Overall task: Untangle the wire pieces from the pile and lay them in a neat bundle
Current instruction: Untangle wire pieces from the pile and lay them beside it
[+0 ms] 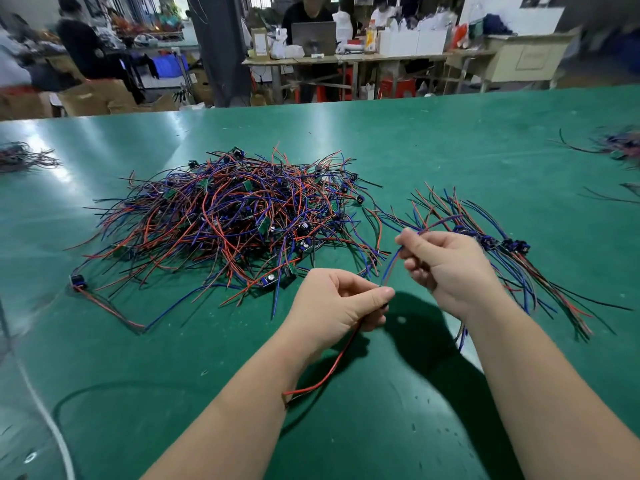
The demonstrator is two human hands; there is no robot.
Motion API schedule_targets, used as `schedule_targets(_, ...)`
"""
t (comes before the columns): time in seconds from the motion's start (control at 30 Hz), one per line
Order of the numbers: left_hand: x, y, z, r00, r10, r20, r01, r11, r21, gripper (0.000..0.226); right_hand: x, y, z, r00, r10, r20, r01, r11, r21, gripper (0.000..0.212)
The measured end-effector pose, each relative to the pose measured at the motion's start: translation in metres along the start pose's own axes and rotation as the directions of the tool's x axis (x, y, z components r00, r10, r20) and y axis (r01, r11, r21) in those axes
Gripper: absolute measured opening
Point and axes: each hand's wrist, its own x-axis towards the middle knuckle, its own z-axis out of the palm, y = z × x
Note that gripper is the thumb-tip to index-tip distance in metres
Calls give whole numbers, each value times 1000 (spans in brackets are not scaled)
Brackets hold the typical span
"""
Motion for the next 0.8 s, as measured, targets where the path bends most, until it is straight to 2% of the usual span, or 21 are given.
schedule_targets(0.13, -2, -6, 4, 998, -50, 45, 44, 992, 121, 14, 6, -3, -15, 988, -32, -148, 57, 984, 168, 21)
schedule_targets(0.27, -2, -8, 4, 996, -67, 59, 55, 981, 184, 14, 7, -9, -25, 960, -41, -275, 106, 968, 228, 12)
schedule_targets(0.4, -1, -8, 1, 996, -59, 68, 41, 970, 241, 15, 3, -13, -26, 952, -23, -304, 113, 954, 279, 9)
schedule_targets(0.5, -2, -8, 1, 994, -66, 92, 42, 970, 240, 14, 1, -16, -25, 947, -19, -322, 113, 954, 276, 12)
schedule_targets(0.7, -2, -6, -1, 984, -118, 136, 86, 972, 220, 11, 5, -16, -29, 914, -109, -392, 188, 967, 169, 23)
schedule_targets(0.77, -3, -6, -1, 974, -148, 171, 121, 980, 160, 10, 7, -13, -30, 926, -115, -360, 193, 963, 189, 21)
schedule_targets(0.8, -4, -5, -1, 970, -157, 187, 145, 986, 78, 10, 9, -11, -30, 932, -113, -344, 198, 955, 221, 23)
